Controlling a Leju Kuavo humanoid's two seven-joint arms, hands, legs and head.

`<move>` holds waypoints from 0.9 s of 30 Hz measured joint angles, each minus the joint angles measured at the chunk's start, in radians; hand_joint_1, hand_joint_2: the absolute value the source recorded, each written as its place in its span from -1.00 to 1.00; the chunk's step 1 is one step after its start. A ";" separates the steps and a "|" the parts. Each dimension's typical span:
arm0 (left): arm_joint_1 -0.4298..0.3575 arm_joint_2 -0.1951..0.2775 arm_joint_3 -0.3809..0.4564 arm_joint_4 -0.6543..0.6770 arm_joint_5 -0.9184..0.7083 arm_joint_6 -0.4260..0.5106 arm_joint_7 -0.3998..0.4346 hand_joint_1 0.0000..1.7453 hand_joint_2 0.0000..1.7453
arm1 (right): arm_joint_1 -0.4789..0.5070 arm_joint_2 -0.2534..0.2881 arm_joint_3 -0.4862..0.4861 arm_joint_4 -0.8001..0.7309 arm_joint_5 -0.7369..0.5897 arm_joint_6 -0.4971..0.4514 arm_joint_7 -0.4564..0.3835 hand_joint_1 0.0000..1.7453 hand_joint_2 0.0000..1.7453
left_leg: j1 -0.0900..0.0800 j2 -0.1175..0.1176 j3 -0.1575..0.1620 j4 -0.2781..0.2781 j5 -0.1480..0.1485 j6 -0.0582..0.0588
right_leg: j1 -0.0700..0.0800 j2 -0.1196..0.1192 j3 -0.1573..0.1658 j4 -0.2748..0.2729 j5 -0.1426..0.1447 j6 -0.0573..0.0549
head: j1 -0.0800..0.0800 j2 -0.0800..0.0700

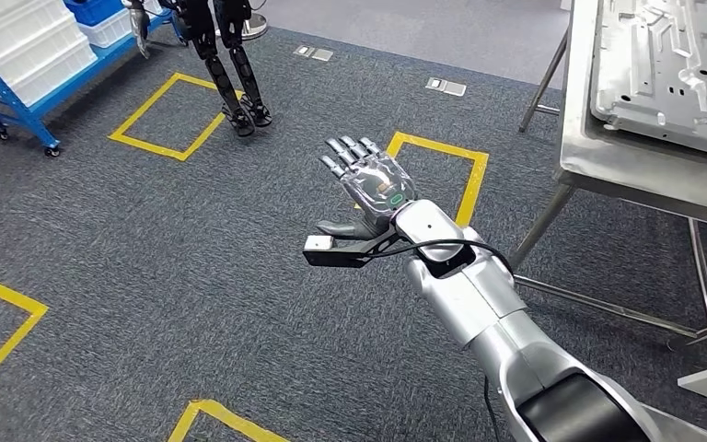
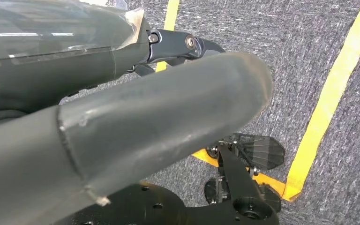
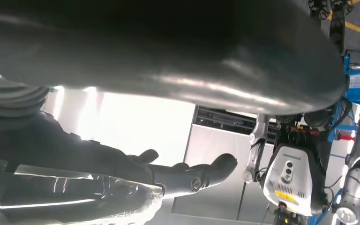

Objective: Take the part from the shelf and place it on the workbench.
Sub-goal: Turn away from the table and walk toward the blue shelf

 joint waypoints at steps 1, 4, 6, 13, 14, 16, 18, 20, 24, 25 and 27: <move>-0.001 0.001 0.000 0.000 0.000 0.000 0.000 -1.00 -1.00 | -0.001 0.002 0.000 0.000 0.000 0.000 0.000 -1.00 -1.00 | 0.000 0.024 -0.018 0.042 -0.025 -0.004 | -0.003 -0.008 0.004 -0.005 0.001 -0.007 | -0.002 0.000; -0.002 0.000 -0.001 0.000 0.000 0.000 0.000 -1.00 -1.00 | 0.001 0.002 0.000 0.003 0.000 0.000 0.000 -1.00 -1.00 | 0.005 0.064 -0.111 0.228 -0.104 -0.017 | -0.001 -0.034 0.009 -0.005 -0.003 -0.016 | -0.007 0.000; -0.001 0.001 -0.001 0.000 0.000 -0.001 0.000 -1.00 -1.00 | 0.004 0.002 0.001 0.005 0.001 0.000 0.000 -1.00 -1.00 | 0.014 0.070 -0.122 0.236 -0.085 -0.027 | -0.001 -0.050 0.010 -0.005 -0.006 -0.015 | -0.008 0.000; -0.005 0.001 0.000 0.000 -0.002 -0.002 -0.002 -1.00 -1.00 | -0.002 0.004 0.001 0.006 0.000 -0.001 -0.002 -1.00 -1.00 | 0.011 0.102 0.009 -0.024 0.024 -0.013 | 0.013 -0.094 0.021 0.006 -0.030 0.027 | -0.003 0.000; -0.005 0.001 0.000 0.000 -0.002 -0.002 -0.002 -1.00 -1.00 | -0.003 0.005 0.001 0.007 -0.001 -0.002 -0.002 -1.00 -1.00 | 0.009 0.094 0.011 -0.026 0.026 -0.004 | 0.011 -0.092 0.019 0.012 -0.036 0.032 | -0.002 0.000; -0.005 0.001 0.000 0.000 -0.002 -0.001 -0.002 -1.00 -1.00 | -0.007 0.006 0.001 0.008 -0.002 -0.004 -0.003 -1.00 -1.00 | 0.010 0.080 0.015 -0.031 0.030 0.013 | 0.006 -0.069 -0.008 0.070 -0.067 0.035 | 0.000 0.000; -0.006 0.001 0.000 0.000 -0.003 0.002 -0.002 -1.00 -1.00 | -0.008 0.004 0.001 0.014 -0.003 -0.004 -0.003 -1.00 -1.00 | 0.010 0.065 0.014 -0.031 0.030 0.023 | 0.002 -0.041 -0.075 0.203 -0.120 0.031 | 0.003 0.000; -0.006 0.000 0.000 0.000 -0.005 0.003 -0.001 -1.00 -1.00 | -0.006 0.000 0.001 0.023 -0.004 -0.007 -0.003 -1.00 -1.00 | 0.008 0.045 0.014 -0.031 0.029 0.025 | 0.003 -0.031 -0.130 0.302 -0.146 0.034 | 0.003 0.000; -0.005 -0.001 0.000 0.000 -0.010 0.001 -0.001 -1.00 -1.00 | -0.007 -0.003 0.001 0.036 -0.008 -0.021 -0.001 -1.00 -1.00 | 0.006 0.006 0.015 -0.029 0.029 0.022 | 0.002 -0.003 -0.045 0.105 -0.051 0.052 | 0.004 0.000; -0.005 -0.001 0.000 0.000 -0.011 0.000 -0.001 -1.00 -1.00 | -0.008 -0.003 0.001 0.037 -0.008 -0.023 0.000 -1.00 -1.00 | 0.005 -0.002 0.014 -0.028 0.029 0.018 | 0.002 0.006 -0.019 0.051 -0.030 0.048 | 0.004 0.000; -0.004 -0.002 0.000 0.000 -0.012 -0.002 0.000 -1.00 -1.00 | -0.009 -0.003 0.001 0.041 -0.009 -0.025 0.001 -1.00 -1.00 | 0.004 -0.012 0.011 -0.029 0.030 0.008 | 0.007 0.010 -0.004 0.020 -0.019 0.034 | 0.003 0.000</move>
